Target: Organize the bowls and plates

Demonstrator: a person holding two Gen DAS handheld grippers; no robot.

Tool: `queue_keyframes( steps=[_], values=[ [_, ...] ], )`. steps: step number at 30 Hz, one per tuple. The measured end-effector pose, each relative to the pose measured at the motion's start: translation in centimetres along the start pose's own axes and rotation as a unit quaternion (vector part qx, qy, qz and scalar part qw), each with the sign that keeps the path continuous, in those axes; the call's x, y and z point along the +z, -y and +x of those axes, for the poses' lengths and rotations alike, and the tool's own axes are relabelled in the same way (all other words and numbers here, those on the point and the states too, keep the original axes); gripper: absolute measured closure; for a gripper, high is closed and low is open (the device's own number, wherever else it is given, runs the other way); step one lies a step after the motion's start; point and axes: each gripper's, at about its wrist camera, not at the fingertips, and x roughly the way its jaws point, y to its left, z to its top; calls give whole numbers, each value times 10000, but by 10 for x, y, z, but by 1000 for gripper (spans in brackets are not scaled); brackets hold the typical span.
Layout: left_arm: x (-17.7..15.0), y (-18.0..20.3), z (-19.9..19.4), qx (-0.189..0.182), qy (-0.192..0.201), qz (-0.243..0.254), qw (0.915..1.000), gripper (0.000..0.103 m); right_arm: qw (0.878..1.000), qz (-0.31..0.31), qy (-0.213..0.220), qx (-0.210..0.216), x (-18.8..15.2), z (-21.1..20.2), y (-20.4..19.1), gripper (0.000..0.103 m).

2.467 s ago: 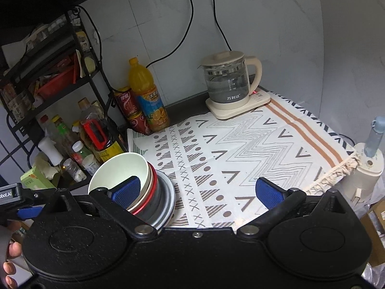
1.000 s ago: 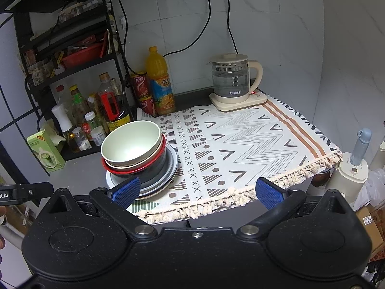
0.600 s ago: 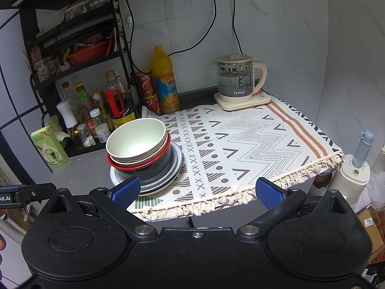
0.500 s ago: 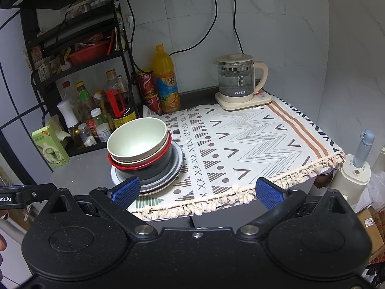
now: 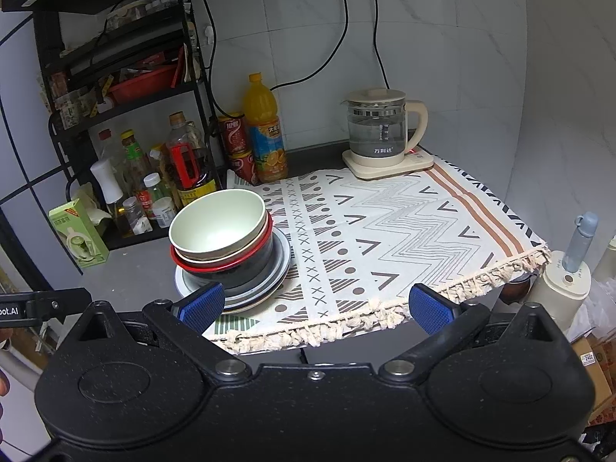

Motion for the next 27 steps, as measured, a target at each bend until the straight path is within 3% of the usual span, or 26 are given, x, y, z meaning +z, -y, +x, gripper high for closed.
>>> queue_keyframes(
  steps=[27],
  values=[
    [-1,5,5,-130,-16,48,9999,1,10000,-35,-6,-62,-1,1,0,0]
  ],
)
